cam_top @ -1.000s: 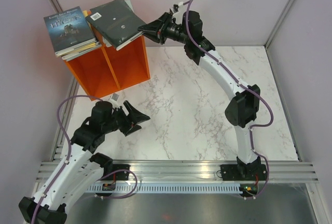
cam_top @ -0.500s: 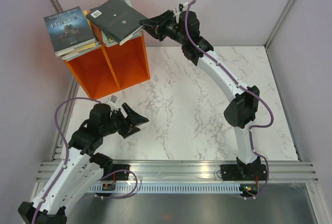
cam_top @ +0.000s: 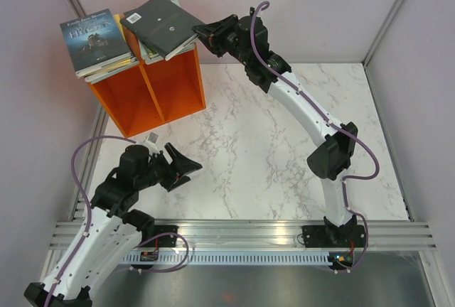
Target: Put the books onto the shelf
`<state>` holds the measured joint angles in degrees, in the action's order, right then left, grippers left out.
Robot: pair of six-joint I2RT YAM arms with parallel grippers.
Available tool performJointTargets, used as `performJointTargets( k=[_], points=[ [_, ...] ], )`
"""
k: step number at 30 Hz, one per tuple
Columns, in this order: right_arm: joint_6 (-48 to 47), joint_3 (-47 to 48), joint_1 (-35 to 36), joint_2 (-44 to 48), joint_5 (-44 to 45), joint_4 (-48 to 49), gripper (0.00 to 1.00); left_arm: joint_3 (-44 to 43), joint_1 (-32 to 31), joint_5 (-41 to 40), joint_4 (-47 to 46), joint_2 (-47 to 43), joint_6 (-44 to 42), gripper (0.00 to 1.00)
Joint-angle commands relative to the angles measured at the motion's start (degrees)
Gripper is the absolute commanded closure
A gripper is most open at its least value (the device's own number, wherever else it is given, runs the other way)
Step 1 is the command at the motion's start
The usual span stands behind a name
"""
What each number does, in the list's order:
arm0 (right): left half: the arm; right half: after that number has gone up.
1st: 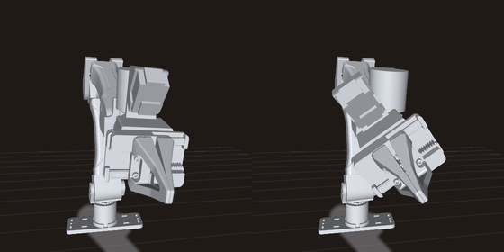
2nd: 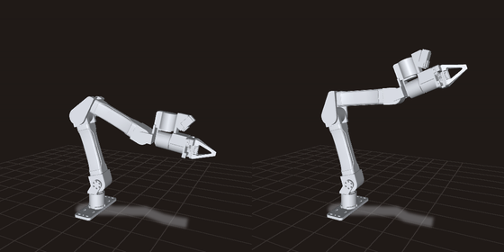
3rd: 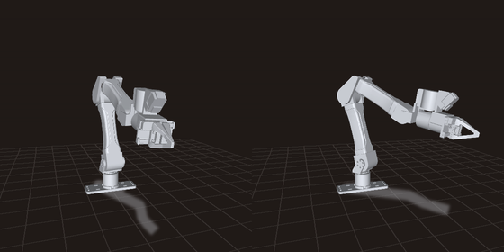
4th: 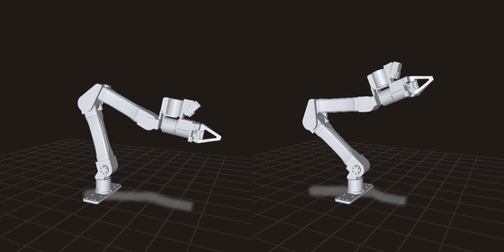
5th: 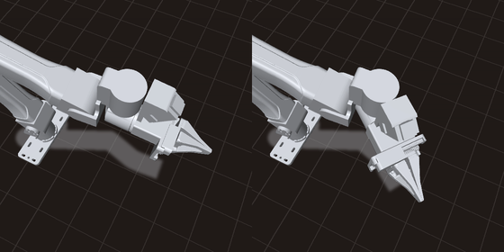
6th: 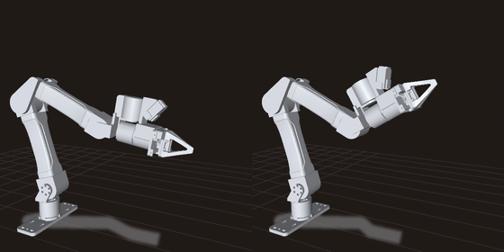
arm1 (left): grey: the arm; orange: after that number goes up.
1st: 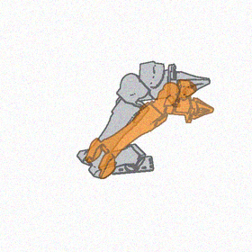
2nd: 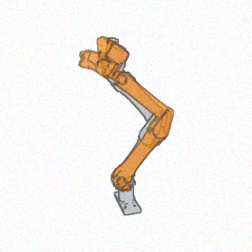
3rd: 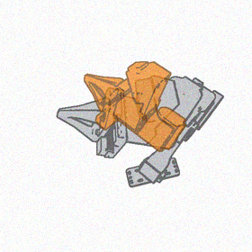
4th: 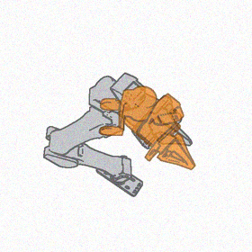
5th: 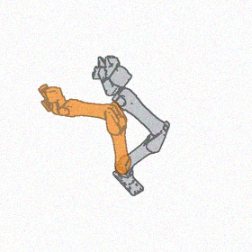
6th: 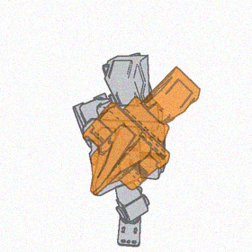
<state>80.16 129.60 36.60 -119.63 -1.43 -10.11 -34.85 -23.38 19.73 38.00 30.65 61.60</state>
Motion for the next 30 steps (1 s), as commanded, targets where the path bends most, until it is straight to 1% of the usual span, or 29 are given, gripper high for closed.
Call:
performJointTargets(
  k=[1, 7, 8, 11, 12, 13, 14, 16, 17, 18, 19, 25, 29, 30],
  points=[
    [-4.14, 2.94, 1.10, 3.00, 5.30, -2.28, 1.00, -0.66, 0.17, -1.00, 1.20, -0.68, 0.80, 0.20],
    [-3.44, 1.01, 3.92, 2.57, 3.63, -1.06, 1.00, -1.18, 0.17, -1.44, 2.34, -1.56, 0.54, 0.20],
    [-3.08, 1.00, 3.92, 2.39, 3.19, -0.97, 0.98, -1.27, 0.17, -1.62, 2.60, -1.74, 0.53, 0.20],
    [-3.08, 1.00, 3.83, 2.13, 2.75, -0.70, 0.80, -1.53, 0.17, -1.97, 3.40, -2.53, 0.45, 0.20],
    [-3.17, 0.92, 3.92, 2.21, 2.66, -0.79, 0.64, -1.62, 0.09, -1.97, 3.66, -2.88, 0.36, 0.20],
    [-3.26, 0.66, 3.92, 2.56, 2.75, -0.79, 0.54, -1.62, 0.17, -1.97, 3.92, -2.97, 0.19, 0.20],
    [-3.78, 0.48, 3.92, 2.91, 2.75, -0.79, 0.40, -1.71, 0.17, -2.06, 4.10, -3.14, 0.18, 0.20],
    [-4.05, -0.92, 3.83, 4.14, 2.93, -0.70, 0.31, -1.80, 0.17, -2.06, 4.54, -3.41, 0.10, 0.20],
    [-4.31, -1.54, 3.66, 4.58, 2.93, -0.79, 0.23, -1.80, 0.17, -2.15, 4.63, -3.41, 0.10, 0.19],
    [-4.57, -2.59, 3.57, 5.11, 3.01, -0.79, 0.10, -1.80, 0.17, -2.15, 4.80, -3.50, 0.10, 0.19],
    [-4.92, -3.12, 3.48, 6.16, 2.84, -0.79, 0.02, -1.80, 0.17, -2.15, 4.80, -3.58, 0.01, 0.19],
    [-7.12, -10.50, 3.56, 12.22, 1.61, -0.35, 0.02, -1.89, 0.17, -1.97, 4.89, -3.23, -0.52, 0.19],
    [-8.97, -14.98, 5.06, 14.60, -2.07, 2.45, 0.02, -1.80, 0.17, -1.80, 4.98, -2.79, -0.87, 0.19],
    [-9.14, -16.56, 5.50, 14.87, -2.52, 4.72, 0.02, -1.80, 0.17, -1.80, 4.98, -2.53, -0.96, 0.19]
  ],
)
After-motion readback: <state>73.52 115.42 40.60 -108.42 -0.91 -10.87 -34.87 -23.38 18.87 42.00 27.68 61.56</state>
